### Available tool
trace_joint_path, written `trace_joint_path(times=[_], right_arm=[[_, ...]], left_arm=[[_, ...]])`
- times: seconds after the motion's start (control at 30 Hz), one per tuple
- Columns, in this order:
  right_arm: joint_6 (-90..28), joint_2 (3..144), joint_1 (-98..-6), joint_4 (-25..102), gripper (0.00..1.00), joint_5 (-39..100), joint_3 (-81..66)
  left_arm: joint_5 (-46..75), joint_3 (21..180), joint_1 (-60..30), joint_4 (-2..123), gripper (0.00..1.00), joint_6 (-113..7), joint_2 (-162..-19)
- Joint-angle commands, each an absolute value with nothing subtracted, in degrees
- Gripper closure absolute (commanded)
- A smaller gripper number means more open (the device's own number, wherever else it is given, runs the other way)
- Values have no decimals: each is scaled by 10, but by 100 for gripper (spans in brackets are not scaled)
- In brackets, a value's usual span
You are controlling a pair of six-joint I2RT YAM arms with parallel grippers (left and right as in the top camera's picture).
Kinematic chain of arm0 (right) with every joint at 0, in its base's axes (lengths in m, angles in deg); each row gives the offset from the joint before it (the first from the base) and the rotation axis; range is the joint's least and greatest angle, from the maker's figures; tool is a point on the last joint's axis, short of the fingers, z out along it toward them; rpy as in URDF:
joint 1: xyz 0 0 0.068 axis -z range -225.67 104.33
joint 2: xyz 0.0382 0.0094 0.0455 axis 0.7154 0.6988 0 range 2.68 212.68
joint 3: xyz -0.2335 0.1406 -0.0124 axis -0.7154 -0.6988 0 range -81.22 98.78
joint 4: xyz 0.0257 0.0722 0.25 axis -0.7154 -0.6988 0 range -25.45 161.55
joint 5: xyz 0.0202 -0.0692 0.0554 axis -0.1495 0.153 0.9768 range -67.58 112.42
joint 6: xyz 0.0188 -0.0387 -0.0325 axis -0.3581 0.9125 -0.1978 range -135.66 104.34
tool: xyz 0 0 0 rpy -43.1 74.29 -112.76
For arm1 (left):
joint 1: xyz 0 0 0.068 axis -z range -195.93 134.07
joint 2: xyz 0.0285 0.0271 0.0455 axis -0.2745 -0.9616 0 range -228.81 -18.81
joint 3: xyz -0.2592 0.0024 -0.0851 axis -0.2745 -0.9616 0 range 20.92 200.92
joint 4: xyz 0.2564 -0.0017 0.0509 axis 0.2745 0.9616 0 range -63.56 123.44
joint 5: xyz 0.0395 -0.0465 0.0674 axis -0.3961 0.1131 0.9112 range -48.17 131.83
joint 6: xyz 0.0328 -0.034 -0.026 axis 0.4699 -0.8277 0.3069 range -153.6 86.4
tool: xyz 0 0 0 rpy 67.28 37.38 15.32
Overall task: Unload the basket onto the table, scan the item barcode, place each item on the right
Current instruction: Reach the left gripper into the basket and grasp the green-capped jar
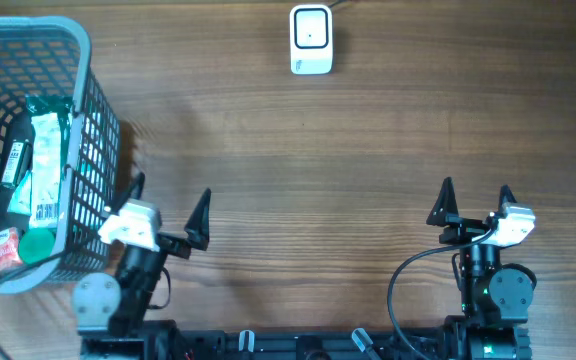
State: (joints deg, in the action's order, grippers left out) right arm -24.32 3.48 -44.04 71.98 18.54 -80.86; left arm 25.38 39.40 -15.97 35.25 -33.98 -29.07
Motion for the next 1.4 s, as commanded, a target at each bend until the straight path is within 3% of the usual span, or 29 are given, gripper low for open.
trace_joint_path(times=[0.0, 0.2, 0.3, 0.4, 0.47, 0.6, 0.77, 0.87, 1.37], right_arm=[[-233, 33, -439, 722, 0, 195, -809], [-233, 33, -439, 722, 0, 195, -809], [-233, 33, -439, 722, 0, 195, -809], [-233, 33, -439, 722, 0, 195, -809], [-233, 33, -439, 722, 0, 195, -809], [-233, 33, -439, 721, 0, 195, -809], [-233, 33, -439, 721, 1, 195, -809], [-233, 33, -439, 722, 0, 195, -809], [-233, 33, -439, 722, 0, 195, -809]], left_arm=[[248, 545, -158, 388, 0, -391, -422], [264, 997, -158, 725, 0, -388, -726], [252, 1084, -158, 810, 0, -388, -796], [261, 1093, -158, 781, 0, -412, -814], [417, 1111, -171, 778, 0, -567, -814], [588, 1152, -252, 836, 0, -727, -814], [586, 1154, -466, 949, 0, -845, -864], [562, 1154, -548, 982, 0, -855, -921], [554, 1120, -576, 1095, 0, -898, -1177]])
